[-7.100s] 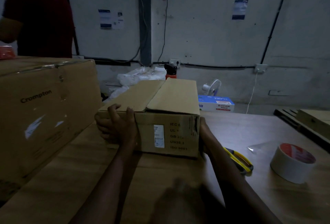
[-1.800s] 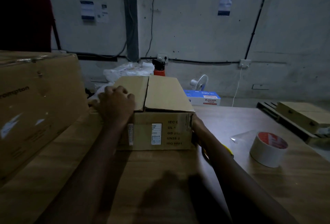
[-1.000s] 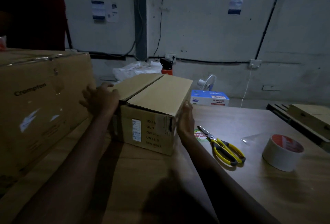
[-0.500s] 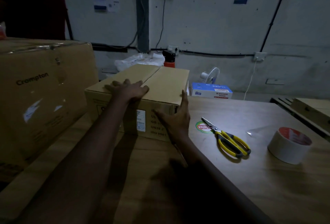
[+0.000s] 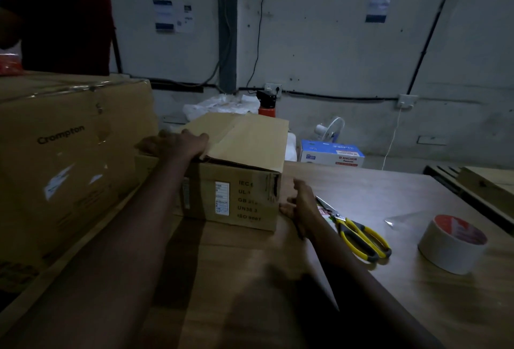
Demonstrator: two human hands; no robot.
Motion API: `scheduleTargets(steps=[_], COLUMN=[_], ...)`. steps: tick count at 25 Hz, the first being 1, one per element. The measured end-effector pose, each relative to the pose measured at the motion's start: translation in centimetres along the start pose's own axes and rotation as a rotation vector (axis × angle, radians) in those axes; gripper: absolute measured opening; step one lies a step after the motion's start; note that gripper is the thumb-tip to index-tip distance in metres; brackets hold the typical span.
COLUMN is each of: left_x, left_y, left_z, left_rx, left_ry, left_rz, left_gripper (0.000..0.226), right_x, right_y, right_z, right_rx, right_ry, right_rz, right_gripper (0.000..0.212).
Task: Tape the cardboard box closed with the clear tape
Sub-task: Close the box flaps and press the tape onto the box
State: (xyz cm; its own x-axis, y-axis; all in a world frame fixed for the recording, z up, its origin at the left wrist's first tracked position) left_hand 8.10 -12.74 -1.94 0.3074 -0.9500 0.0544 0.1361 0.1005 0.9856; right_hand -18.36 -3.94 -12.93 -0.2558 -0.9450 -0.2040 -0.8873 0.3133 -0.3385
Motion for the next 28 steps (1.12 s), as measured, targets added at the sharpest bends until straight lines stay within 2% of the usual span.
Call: scheduleTargets(steps=[2, 3, 6, 8, 12, 14, 17, 20, 22, 25, 28], left_x=[0.6, 1.0, -0.2, -1.1, 0.6, 1.8, 1.3, 0.1, -0.4, -0.8, -0.7], left_y=[-0.3, -0.5, 0.9, 2.4, 5.1, 6.1, 7.2, 8.0, 8.3, 8.3, 8.0], left_z=[-1.1, -1.4, -1.6, -1.5, 0.0, 1.2, 2.1, 2.8, 3.4, 4.0, 4.2], left_rx=[0.003, 0.005, 0.021, -0.004, -0.075, -0.147, -0.219, -0.210, -0.163, -0.151, -0.110], left_ry=[0.043, 0.048, 0.075, 0.101, 0.058, -0.013, -0.033, -0.062, -0.082, -0.100, -0.074], left_rz=[-0.125, -0.147, -0.109, -0.101, -0.122, -0.117, -0.182, -0.162, -0.136, -0.084, -0.056], left_gripper=[0.102, 0.105, 0.087, 0.091, 0.113, 0.108, 0.098, 0.076, 0.070, 0.070, 0.082], right_x=[-0.3, -0.3, -1.0, -1.3, -1.0, -0.5, -0.4, -0.4, -0.7, -0.8, -1.1], right_y=[-0.9, -1.4, -1.7, -1.5, -2.8, -3.2, -2.4, -1.5, -1.4, -0.9, -0.3], right_z=[-0.4, -0.8, -2.1, -2.7, -5.1, -6.4, -8.1, -8.8, -9.0, -9.1, -8.8], right_rx=[-0.131, -0.156, -0.101, -0.054, 0.002, 0.017, 0.026, 0.030, 0.048, 0.034, 0.004], right_ry=[-0.081, -0.096, -0.184, -0.228, -0.112, -0.085, -0.065, -0.039, -0.034, -0.038, 0.000], right_rz=[0.020, 0.012, -0.014, -0.049, -0.183, -0.181, -0.130, -0.154, -0.179, -0.183, -0.160], right_gripper=[0.049, 0.052, 0.056, 0.059, 0.061, 0.066, 0.054, 0.055, 0.056, 0.058, 0.056])
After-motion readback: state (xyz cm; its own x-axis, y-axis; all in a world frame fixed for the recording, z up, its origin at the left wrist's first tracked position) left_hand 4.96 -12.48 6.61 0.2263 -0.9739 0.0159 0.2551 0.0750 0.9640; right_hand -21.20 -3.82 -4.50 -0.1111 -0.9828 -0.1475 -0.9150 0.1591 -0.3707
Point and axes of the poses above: each hand's wrist, its own x-axis towards the middle knuckle, its own y-axis out of the back of the hand, z = x × y, the point moved 4 cm from there along x, towards the middle knuckle, and after that the axes turned 7 degrees about x, right-handed, at the moved point
